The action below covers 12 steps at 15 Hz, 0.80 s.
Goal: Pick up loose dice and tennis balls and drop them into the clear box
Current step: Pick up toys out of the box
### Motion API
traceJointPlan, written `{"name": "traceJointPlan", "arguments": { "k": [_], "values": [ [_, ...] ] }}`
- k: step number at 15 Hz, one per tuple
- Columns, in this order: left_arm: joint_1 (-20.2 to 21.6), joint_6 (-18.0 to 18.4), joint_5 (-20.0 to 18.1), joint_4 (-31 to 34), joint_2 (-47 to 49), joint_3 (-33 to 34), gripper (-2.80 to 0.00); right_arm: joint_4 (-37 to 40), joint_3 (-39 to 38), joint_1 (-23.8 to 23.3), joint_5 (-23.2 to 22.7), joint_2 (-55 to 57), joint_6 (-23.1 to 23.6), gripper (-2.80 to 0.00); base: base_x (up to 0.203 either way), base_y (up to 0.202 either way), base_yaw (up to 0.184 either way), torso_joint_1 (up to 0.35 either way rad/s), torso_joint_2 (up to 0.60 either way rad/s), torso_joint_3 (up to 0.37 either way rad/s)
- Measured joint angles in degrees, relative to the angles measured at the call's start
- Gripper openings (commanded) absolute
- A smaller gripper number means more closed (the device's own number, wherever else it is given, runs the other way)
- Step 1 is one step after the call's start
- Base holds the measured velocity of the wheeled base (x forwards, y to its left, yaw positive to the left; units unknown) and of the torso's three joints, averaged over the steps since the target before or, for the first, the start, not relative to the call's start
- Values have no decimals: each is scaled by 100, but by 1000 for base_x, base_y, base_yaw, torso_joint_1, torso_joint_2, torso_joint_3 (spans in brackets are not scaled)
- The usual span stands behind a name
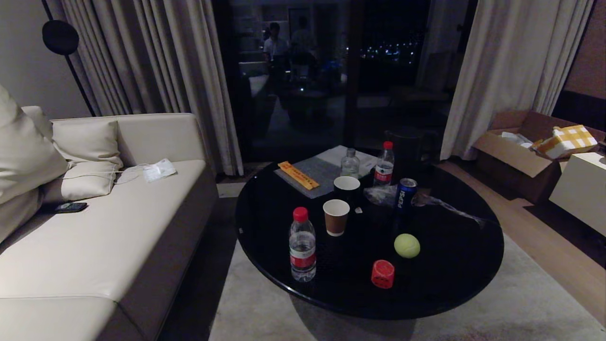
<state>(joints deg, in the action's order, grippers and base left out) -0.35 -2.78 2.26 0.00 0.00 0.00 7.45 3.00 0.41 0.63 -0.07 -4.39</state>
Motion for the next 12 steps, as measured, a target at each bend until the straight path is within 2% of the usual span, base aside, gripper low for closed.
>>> {"name": "traceJointPlan", "arguments": {
  "k": [7, 12],
  "values": [
    [2, 13, -9, 0, 0, 0, -280, 0, 0, 0, 1, 0, 2, -280, 177, 0, -1, 1, 2, 6],
    [0, 20, -9, 0, 0, 0, -280, -2, 0, 2, 2, 0, 6, -280, 0, 0, 0, 0, 0, 0]
  ]
}}
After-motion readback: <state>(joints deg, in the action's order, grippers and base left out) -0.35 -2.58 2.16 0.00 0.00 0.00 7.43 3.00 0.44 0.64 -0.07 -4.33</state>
